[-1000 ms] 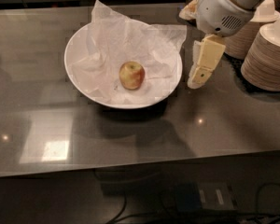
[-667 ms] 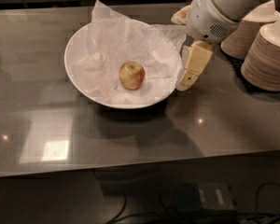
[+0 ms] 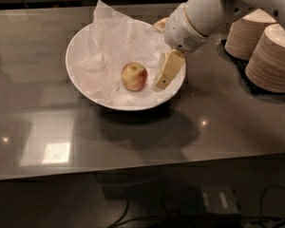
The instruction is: Pick apple from white bowl
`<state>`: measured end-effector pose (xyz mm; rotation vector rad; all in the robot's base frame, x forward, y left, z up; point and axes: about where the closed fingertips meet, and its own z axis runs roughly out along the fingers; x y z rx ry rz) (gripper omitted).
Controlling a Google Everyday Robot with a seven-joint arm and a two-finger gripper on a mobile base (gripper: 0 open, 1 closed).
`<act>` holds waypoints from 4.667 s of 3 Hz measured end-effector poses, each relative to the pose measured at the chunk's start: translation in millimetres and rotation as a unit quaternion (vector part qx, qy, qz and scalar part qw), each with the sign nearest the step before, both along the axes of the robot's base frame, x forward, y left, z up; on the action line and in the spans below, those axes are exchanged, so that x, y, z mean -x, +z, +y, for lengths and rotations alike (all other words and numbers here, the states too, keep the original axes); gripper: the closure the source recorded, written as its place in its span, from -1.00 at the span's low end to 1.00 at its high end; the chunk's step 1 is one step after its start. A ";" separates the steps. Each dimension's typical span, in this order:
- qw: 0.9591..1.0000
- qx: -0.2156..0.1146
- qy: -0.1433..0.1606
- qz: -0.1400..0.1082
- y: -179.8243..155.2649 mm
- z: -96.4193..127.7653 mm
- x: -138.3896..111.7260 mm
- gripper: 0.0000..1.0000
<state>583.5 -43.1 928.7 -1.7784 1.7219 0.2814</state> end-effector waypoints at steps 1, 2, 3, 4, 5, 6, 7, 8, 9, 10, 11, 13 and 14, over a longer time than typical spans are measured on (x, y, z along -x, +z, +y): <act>1.000 -0.011 0.013 0.012 -14.5 18.8 -15.2 -0.94; 0.999 -0.013 0.024 0.021 -25.7 31.4 -24.3 -0.78; 0.999 -0.014 0.029 0.027 -34.5 37.4 -28.8 -0.76; 0.999 -0.014 0.029 0.027 -34.5 37.4 -28.8 -0.70; 0.999 -0.015 0.031 0.032 -40.0 38.5 -26.1 -0.66; 0.998 -0.017 0.036 0.038 -47.0 41.9 -22.0 -0.54; 0.998 -0.017 0.042 0.042 -53.1 45.7 -20.9 -0.38; 0.998 -0.017 0.044 0.047 -59.4 47.9 -22.9 -0.38; 0.997 -0.015 0.048 0.055 -68.9 51.1 -25.9 -0.40; 0.997 -0.015 0.048 0.058 -72.5 51.5 -26.6 -0.38; 0.997 -0.015 0.049 0.058 -72.5 51.6 -26.5 -0.02; 0.997 -0.017 0.049 0.058 -72.6 52.0 -26.3 0.91; 0.996 -0.057 0.052 0.049 -56.9 50.5 -24.6 1.00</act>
Offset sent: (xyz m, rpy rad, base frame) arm 0.0362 0.0428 -0.0367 0.0290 0.0582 0.0671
